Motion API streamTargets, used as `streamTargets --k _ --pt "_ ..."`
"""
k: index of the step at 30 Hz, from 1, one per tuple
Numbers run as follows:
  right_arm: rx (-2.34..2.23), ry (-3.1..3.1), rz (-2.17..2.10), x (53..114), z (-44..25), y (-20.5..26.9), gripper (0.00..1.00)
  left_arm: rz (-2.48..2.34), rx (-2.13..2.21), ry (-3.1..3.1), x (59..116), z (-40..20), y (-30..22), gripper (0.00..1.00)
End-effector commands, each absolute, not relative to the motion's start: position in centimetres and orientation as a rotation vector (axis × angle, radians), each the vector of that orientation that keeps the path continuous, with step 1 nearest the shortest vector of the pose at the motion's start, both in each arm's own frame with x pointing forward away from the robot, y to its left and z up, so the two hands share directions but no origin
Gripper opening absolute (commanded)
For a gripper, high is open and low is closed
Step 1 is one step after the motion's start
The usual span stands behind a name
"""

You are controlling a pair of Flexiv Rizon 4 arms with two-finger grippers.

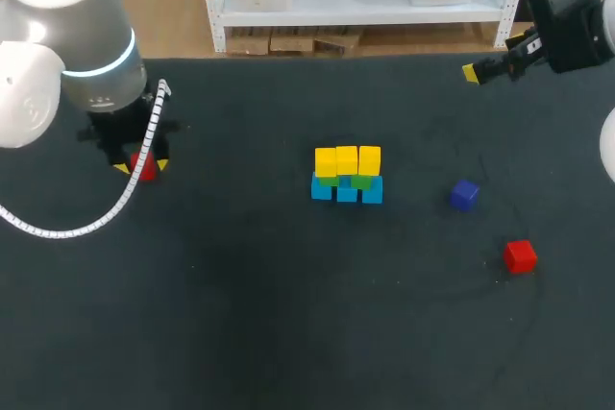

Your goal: Place the blue cubes, place green cubes on the blue cubes, place the yellow cubes on the green cubes, then place the red cubes on the yellow cubes, and place purple cube on the red cubes.

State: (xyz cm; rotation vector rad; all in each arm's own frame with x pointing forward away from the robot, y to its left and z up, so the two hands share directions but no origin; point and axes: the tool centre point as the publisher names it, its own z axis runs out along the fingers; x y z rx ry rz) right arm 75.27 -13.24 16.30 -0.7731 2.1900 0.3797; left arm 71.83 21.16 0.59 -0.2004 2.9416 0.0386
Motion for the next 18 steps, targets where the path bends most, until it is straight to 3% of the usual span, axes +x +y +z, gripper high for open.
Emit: streamTargets --k 1,9,13,18 --pt "-0.771 2.191 0.376 75.22 16.32 -13.19 1.0 0.024 -0.195 2.957 72.11 0.11 21.12 0.45" --pt "-0.771 2.191 0.376 75.22 16.32 -13.19 1.0 0.029 -0.195 2.972 71.89 -0.23 21.25 0.4" --pt "-0.771 2.191 0.376 75.22 16.32 -13.19 1.0 0.047 -0.195 2.975 71.91 -0.25 21.33 0.17" --pt "-0.771 2.191 0.376 75.22 16.32 -13.19 1.0 0.07 -0.194 2.968 71.96 -0.31 21.38 0.08"
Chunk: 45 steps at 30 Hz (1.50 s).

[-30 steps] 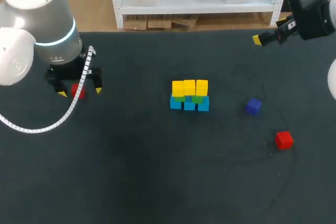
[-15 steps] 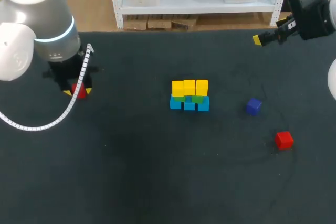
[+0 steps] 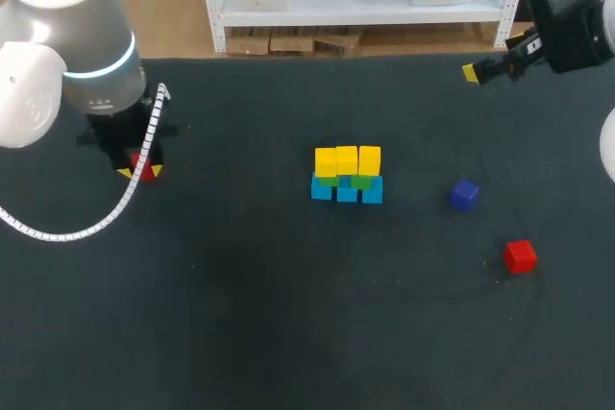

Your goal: Place the blue cubes, place green cubes on the blue cubes, place the yellow cubes on the green cubes, then place the red cubes on the yellow cubes, and place purple cube on the red cubes.

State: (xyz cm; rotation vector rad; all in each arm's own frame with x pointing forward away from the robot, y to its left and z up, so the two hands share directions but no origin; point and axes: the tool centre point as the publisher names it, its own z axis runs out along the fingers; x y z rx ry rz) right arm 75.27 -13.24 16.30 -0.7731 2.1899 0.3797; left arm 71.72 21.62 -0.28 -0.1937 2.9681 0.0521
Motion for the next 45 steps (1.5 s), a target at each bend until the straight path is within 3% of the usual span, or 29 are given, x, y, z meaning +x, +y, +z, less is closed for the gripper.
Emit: streamTargets --k 1,2,7,28,45 --pt "-0.771 2.191 0.376 75.2 16.3 -13.2 1.0 0.077 -0.193 2.968 72.0 -0.3 21.4 0.05" --pt "-0.771 2.191 0.376 75.2 16.3 -13.2 1.0 0.081 -0.191 2.967 72.0 -0.3 21.3 0.0" --pt "-0.771 2.191 0.376 75.2 16.3 -13.2 1.0 0.077 -0.049 2.967 72.2 0.8 19.8 0.0" --pt "-0.771 2.191 0.376 75.2 16.3 -13.2 1.0 -0.205 1.699 2.465 71.8 15.0 7.4 0.0" --pt "-0.771 2.191 0.376 75.2 16.3 -13.2 1.0 -0.236 2.421 1.841 69.5 14.6 -3.1 0.0"
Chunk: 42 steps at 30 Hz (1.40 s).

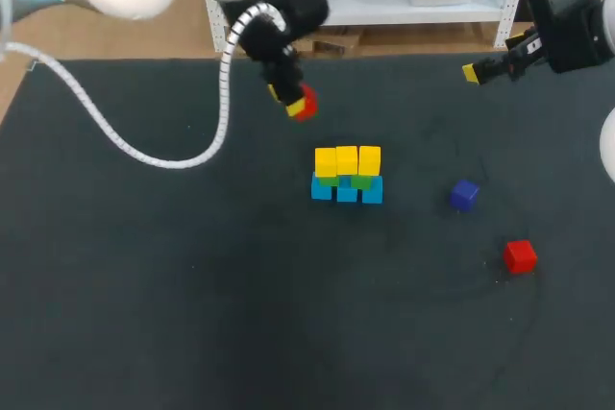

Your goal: Place the blue cubes, place green cubes on the blue cubes, place the yellow cubes on the green cubes, then place the red cubes on the yellow cubes, and place purple cube on the red cubes.

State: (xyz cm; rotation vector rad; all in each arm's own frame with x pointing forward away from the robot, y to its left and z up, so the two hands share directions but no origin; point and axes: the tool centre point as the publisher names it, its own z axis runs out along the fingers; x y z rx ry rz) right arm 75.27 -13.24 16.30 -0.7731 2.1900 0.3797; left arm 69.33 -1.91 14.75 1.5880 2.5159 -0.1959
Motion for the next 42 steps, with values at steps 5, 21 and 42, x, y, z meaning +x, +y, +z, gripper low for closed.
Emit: streamTargets --k 5,21,42 --pt "-0.771 2.191 0.376 75.2 16.3 -13.2 1.0 -0.245 2.508 1.672 68.6 14.3 -3.4 0.0" --pt "-0.771 2.191 0.376 75.2 16.3 -13.2 1.0 -0.197 2.629 1.505 67.8 11.5 -4.4 0.0" --pt "-0.771 2.191 0.376 75.2 16.3 -13.2 1.0 -0.211 2.504 1.692 67.9 10.7 -5.8 0.0"
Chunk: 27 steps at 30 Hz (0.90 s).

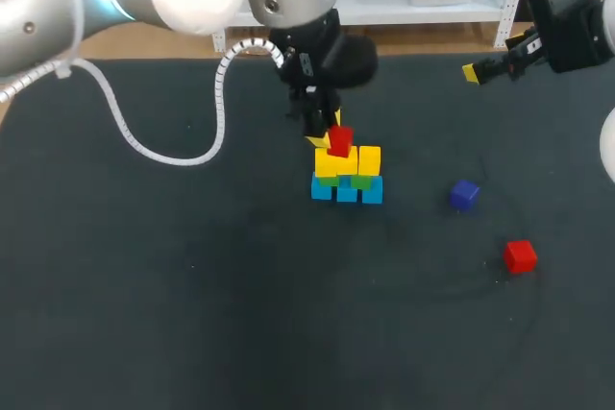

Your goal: Place the blue cubes, place green cubes on the blue cubes, place the yellow cubes on the green cubes, then place the red cubes on the yellow cubes, and place purple cube on the red cubes.

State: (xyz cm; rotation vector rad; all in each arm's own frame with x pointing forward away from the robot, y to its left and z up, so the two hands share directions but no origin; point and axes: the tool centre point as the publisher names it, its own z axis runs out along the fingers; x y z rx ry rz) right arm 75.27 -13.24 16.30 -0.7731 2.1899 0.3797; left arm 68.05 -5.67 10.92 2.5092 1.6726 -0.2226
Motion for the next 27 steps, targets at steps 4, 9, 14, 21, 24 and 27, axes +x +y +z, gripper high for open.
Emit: streamTargets --k 4,9,14,21,24,27 --pt "-0.771 2.191 0.376 75.22 16.32 -13.19 1.0 -0.228 2.453 1.737 67.43 10.59 -5.97 0.0" --pt "-0.771 2.191 0.376 75.22 16.32 -13.19 1.0 -0.186 2.406 1.792 67.11 10.51 -5.87 0.0" --pt "-0.771 2.191 0.376 75.22 16.32 -13.19 1.0 -0.17 2.366 1.829 67.08 10.31 -5.46 0.0" --pt "-0.771 2.191 0.376 75.22 16.32 -13.19 1.0 -0.162 2.315 1.866 67.05 10.36 -5.12 0.02" --pt "-0.771 2.191 0.376 75.22 16.32 -13.19 1.0 -0.165 2.309 1.87 67.03 10.34 -5.15 0.14" --pt "-0.771 2.191 0.376 75.22 16.32 -13.19 1.0 -0.167 2.307 1.879 67.06 10.03 -5.22 0.24"
